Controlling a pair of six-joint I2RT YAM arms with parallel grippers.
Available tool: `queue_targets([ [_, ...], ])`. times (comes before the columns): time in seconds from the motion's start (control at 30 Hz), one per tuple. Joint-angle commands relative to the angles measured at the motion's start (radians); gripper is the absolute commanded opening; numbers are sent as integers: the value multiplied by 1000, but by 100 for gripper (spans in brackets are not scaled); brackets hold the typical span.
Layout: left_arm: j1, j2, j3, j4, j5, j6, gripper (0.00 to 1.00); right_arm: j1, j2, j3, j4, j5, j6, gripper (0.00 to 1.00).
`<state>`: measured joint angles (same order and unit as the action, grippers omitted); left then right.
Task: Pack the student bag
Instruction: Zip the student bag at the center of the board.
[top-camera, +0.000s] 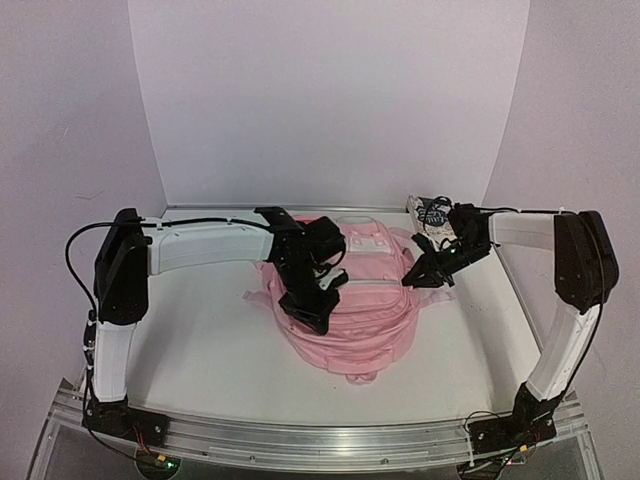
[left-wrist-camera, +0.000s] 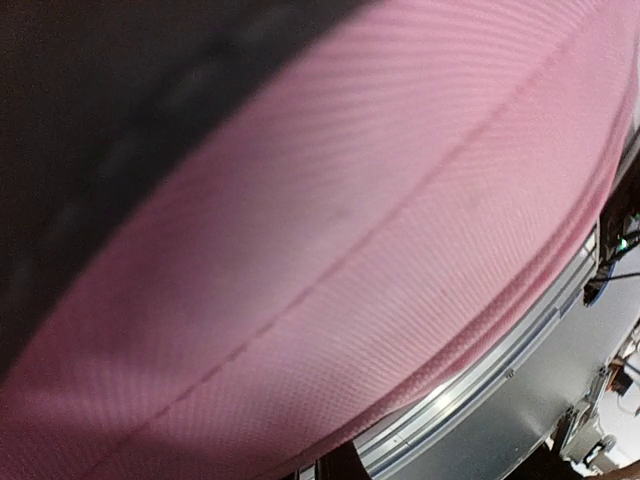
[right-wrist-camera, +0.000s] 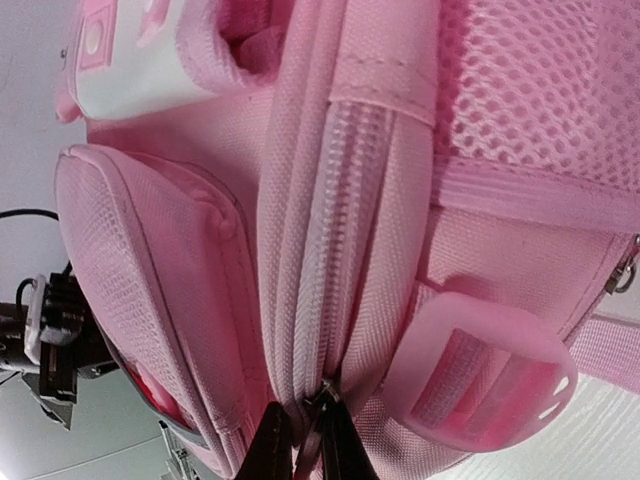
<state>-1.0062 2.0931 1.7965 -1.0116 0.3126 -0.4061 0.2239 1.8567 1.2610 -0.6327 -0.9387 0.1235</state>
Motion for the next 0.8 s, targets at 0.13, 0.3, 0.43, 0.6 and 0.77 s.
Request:
queue_targets([
  [0.13, 51, -42, 47, 161, -204, -65, 0, 180, -75, -79, 234, -81, 224, 0],
  [0.3, -3, 76, 210, 168, -189, -91, 0, 241, -103, -126, 383, -63, 341, 0],
  [0.43, -6, 214, 430, 150, -155, -69, 0, 260, -116, -133, 390, -60, 349, 0],
  [0.6, -9, 304, 591, 152, -118, -70, 0, 281, -123, -138, 398, -51, 362, 0],
  [0.77, -31, 268, 511, 196, -63, -51, 0, 287, -109, -116, 409, -46, 382, 0],
])
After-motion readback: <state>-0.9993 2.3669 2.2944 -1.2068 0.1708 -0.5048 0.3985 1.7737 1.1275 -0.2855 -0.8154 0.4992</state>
